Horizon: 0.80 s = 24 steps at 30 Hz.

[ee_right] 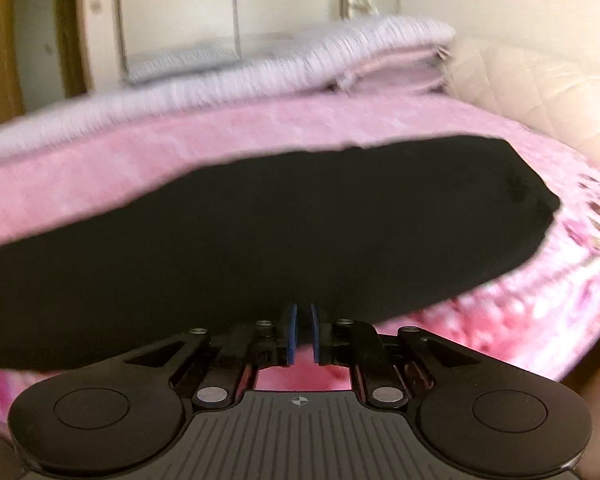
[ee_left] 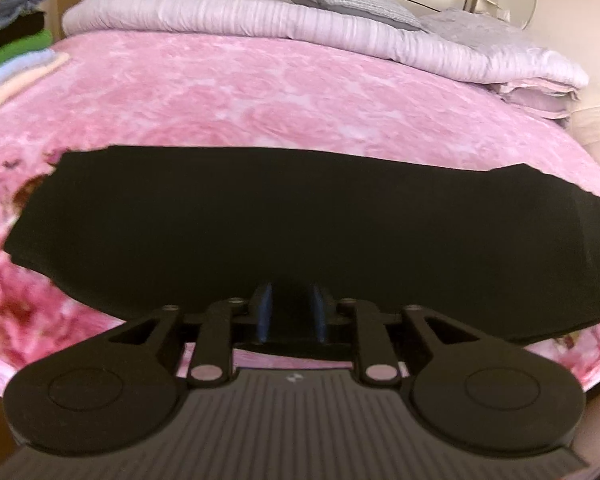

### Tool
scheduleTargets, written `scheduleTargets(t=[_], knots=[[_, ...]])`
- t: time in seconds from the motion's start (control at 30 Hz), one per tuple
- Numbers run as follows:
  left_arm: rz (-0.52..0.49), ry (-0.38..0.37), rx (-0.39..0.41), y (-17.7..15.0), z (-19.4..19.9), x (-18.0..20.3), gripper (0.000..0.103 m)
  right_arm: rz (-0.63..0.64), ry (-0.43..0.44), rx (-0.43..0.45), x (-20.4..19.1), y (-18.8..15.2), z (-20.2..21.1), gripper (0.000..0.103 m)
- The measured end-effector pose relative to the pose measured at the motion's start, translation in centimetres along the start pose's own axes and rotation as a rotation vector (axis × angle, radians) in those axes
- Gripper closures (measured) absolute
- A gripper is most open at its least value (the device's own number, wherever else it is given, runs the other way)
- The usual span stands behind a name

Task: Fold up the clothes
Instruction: 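Lay the trousers flat on the bedspread and open both grippers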

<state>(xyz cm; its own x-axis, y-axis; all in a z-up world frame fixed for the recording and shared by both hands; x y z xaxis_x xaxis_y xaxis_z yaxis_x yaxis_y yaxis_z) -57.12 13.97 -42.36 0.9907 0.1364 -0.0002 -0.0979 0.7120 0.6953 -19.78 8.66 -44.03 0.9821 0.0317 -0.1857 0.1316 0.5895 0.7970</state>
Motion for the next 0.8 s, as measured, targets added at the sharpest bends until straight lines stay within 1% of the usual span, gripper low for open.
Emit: scheduleTargets(t=[0.03, 0.13, 0.2, 0.3, 0.43, 0.53, 0.8], knots=[[-0.002, 0.009, -0.004, -0.2, 0.0, 0.0, 0.079, -0.001, 0.015, 0.005, -0.5, 0.0, -0.2, 0.089], [-0.014, 0.037, -0.012, -0.8, 0.2, 0.0, 0.078, 0.031, -0.009, -0.069, -0.6, -1.6, -1.8, 0.088], [-0.031, 0.056, -0.006, -1.1, 0.8, 0.1, 0.077, 0.058, -0.040, -0.085, -1.7, -1.4, -1.6, 0.088], [-0.042, 0.079, -0.009, -1.5, 1.9, 0.0, 0.077, 0.024, -0.055, -0.124, -2.1, -1.5, -1.5, 0.087], [-0.051, 0.104, 0.001, -1.5, 3.8, -0.3, 0.076, -0.019, -0.048, -0.122, -2.0, -1.6, -0.1, 0.087], [-0.045, 0.105, 0.016, -1.3, 5.3, -0.6, 0.076, -0.013, -0.063, -0.119, -2.4, -1.1, 0.9, 0.087], [-0.029, 0.101, 0.078, -0.9, 9.6, -1.2, 0.073, 0.032, -0.060, -0.036, -4.6, 1.9, 4.4, 0.085]])
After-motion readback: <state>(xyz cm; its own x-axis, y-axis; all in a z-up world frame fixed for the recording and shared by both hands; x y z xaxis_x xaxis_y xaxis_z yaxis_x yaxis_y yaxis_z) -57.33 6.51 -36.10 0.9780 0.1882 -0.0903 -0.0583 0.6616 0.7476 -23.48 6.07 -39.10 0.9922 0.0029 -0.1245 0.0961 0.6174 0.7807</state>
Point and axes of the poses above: each gripper's, at about its wrist camera, not at the fingertips, and z roughly against the way its jaws point, x to its right, y to its top, the point moved 8 cm from there along -z, roughly the way its jaws point, and after that the axes turned 9 degrees about y, right-handed, at the moved point
